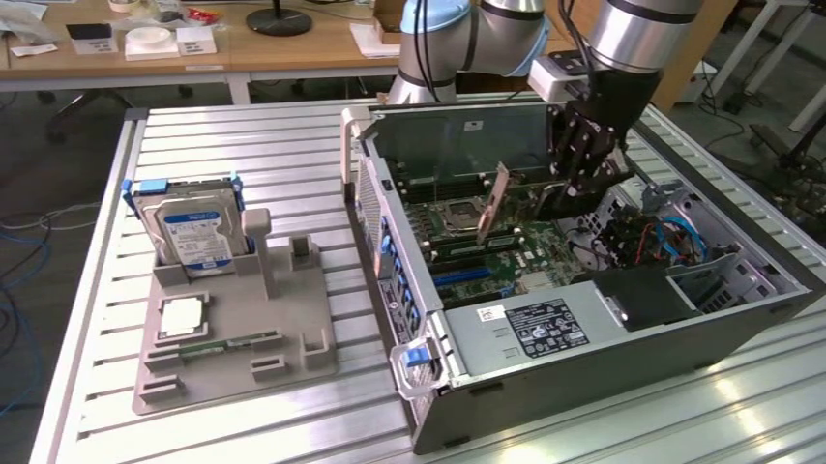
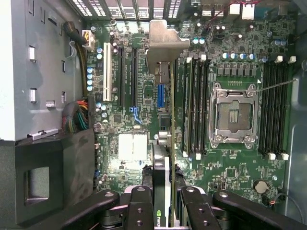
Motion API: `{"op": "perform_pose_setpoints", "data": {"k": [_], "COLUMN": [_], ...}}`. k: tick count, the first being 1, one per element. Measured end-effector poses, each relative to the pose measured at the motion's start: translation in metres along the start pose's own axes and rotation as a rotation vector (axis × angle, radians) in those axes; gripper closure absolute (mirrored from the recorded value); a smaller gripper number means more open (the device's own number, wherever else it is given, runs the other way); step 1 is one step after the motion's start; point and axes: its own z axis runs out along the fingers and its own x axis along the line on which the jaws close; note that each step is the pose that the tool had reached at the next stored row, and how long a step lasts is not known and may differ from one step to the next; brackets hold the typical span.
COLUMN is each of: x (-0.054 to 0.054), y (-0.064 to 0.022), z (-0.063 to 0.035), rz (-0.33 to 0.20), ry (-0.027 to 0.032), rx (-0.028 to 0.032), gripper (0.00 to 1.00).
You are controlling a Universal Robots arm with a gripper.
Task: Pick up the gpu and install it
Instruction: 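Insert the gpu into the slot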
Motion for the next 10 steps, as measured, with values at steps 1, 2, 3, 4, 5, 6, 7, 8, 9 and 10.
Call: {"op": "perform_pose_setpoints", "data": {"k": [1, 2, 3, 4, 5, 6, 7, 8, 9, 10], "x": [0.0, 0.0, -0.0001, 0.0, 0.0, -0.0001, -0.0001, -0.0001, 0.0, 0.0], "y": [0.0, 0.0004, 0.001, 0.0019, 0.0028, 0.0038, 0.0047, 0.0054, 0.0056, 0.0056], "z": [0.0001, 0.0003, 0.0008, 0.0013, 0.0017, 0.0023, 0.0029, 0.0031, 0.0031, 0.0031], "rz": [0.0, 0.0, 0.0, 0.0, 0.0, 0.0, 0.0, 0.0, 0.0, 0.0], "ry": [-0.0001, -0.0003, -0.0004, -0.0004, -0.0002, -0.0002, -0.0001, 0.0001, 0.0002, 0.0002], "rx": [0.0, 0.0001, 0.0007, 0.0016, 0.0027, 0.004, 0.0052, 0.0058, 0.0058, 0.0058], "gripper": [0.73, 0.73, 0.73, 0.73, 0.73, 0.73, 0.73, 0.73, 0.73, 0.73]}}
